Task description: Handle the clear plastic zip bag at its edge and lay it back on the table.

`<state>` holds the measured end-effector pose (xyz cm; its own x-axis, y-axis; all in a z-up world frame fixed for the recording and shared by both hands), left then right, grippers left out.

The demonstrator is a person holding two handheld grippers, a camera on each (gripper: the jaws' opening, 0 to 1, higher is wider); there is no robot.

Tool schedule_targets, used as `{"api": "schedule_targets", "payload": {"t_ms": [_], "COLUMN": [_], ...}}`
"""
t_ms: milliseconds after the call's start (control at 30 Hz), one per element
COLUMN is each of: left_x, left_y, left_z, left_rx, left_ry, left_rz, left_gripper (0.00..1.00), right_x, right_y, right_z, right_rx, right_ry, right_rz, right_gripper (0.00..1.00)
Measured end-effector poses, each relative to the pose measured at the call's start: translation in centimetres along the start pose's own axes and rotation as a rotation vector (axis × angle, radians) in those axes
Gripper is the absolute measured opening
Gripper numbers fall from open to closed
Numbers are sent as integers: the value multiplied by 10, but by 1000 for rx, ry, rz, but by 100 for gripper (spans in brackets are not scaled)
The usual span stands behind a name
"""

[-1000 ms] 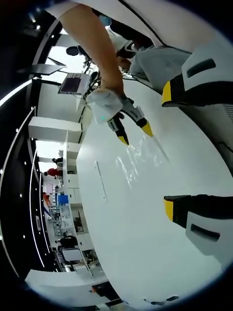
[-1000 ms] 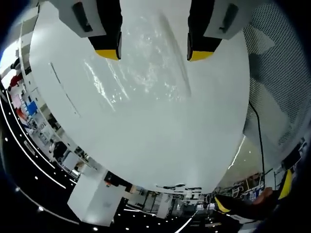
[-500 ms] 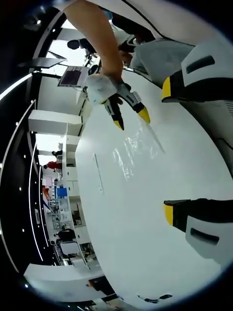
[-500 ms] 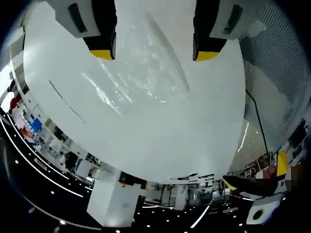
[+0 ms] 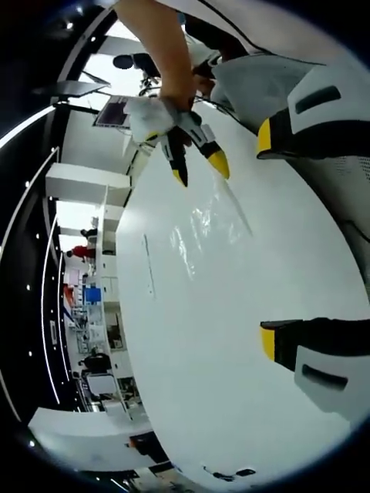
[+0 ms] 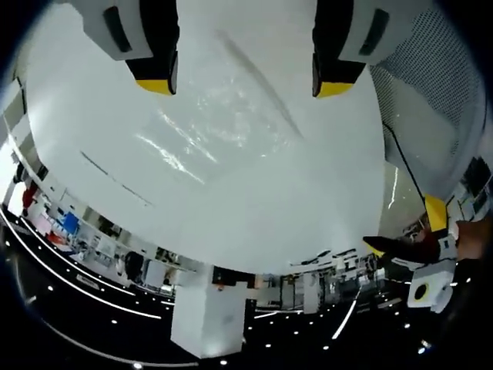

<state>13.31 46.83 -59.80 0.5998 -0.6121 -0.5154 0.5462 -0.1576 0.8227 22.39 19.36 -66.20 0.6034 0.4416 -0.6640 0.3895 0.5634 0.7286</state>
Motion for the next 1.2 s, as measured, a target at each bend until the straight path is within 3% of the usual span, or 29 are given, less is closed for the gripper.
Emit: {"api": "schedule_targets", "payload": {"t_ms": [433,1200], "left_x": [7,11], "left_y": [-19,-32], "left_z": [-4,1], "left_rx": [-26,-57], "left_ry": [15,2], "left_rz": [-11,-4], "left_gripper": [87,84], "right_x": [-30,-64], "right_y": [-4,-16], "right_z": [-1,-3], "right_rx": [109,292], "right_ry": [-20,-59], "right_rz": [53,91], "right_gripper": [78,91]}}
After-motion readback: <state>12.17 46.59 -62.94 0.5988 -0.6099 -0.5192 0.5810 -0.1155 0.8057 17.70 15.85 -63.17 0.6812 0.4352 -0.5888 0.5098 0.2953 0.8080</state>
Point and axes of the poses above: the point that each gripper's makers call its tool centre point, and the gripper's own axes: x roughly forward along the fingers, z roughly to its right, y roughly out of its top, the point moved 8 cm from there along -x, roughly backward along the fingers, and after that the axes turned 11 degrees about -y, right-handed, at the moved point
